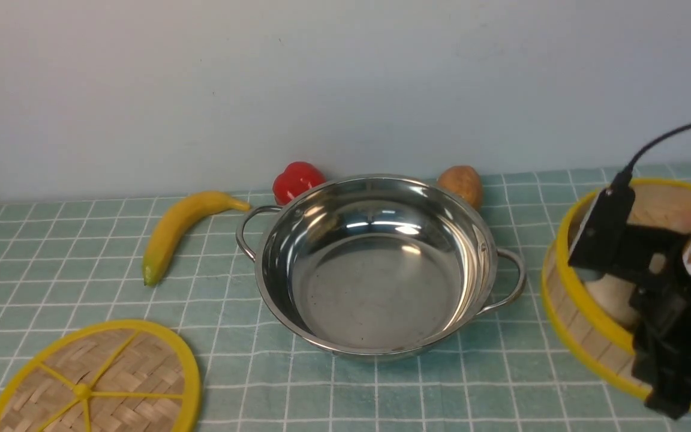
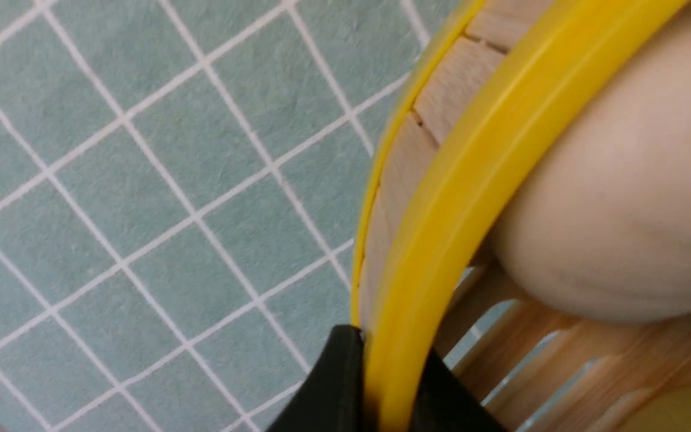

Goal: Place the steamer in the pot on the blue tablecloth, and put the lid on the steamer.
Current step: 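Reach for and grasp the rim of the bamboo steamer holding the buns with the right gripper, then place the bamboo steamer basket of food into the steel pot with the right gripper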

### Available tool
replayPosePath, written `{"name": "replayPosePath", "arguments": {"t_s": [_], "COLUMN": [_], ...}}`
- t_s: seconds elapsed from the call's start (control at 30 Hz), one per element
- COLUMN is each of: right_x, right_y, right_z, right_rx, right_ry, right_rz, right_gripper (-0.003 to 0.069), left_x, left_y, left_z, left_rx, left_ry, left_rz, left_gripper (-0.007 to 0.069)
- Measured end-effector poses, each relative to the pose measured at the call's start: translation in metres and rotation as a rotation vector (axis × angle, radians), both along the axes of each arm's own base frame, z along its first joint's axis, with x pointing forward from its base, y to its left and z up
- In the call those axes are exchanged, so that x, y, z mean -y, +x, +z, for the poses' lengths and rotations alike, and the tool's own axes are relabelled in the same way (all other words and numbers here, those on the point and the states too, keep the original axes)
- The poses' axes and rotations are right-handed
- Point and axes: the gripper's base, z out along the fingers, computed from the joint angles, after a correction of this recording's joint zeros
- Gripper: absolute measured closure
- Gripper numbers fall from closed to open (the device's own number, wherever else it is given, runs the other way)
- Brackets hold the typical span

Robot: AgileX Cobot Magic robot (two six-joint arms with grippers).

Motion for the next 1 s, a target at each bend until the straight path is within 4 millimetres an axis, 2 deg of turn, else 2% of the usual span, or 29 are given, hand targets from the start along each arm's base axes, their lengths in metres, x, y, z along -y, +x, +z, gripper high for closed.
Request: {"name": "replayPosePath", "arguments": {"t_s": [0.2,0.43,0.47,0.57,0.7,0.83,1.0], "right_x": [-0.009,-0.03,-0.03,-0.047,-0.07,-0.111,-0.141], "right_y": [0.018,0.057,0.057,0.075,0.084,0.088,0.088], "right_z": [0.034,0.044,0.045,0.044,0.039,0.02,-0.003], "right_rx": [0.102,0.136,0.141,0.145,0.144,0.121,0.099], "right_ry": [0.043,0.073,0.075,0.095,0.095,0.068,0.007], "right_rz": [0.049,0.097,0.097,0.14,0.206,0.319,0.404], "right_gripper": [0.0598,0.0598,0.0598,0.0598,0.0598,0.0598,0.0598], "left_x": [0.0,0.0,0.0,0.0,0.0,0.0,0.0], "left_y": [0.0,0.0,0.0,0.0,0.0,0.0,0.0], "left_z": [0.0,0.0,0.0,0.0,0.0,0.0,0.0], "left_rx": [0.0,0.0,0.0,0.0,0.0,0.0,0.0], "left_ry": [0.001,0.003,0.003,0.003,0.003,0.003,0.003], "left_rz": [0.0,-0.001,-0.001,-0.001,-0.001,-0.001,-0.001], "left_gripper": [0.0046,0.0046,0.0046,0.0046,0.0046,0.0046,0.0046]}}
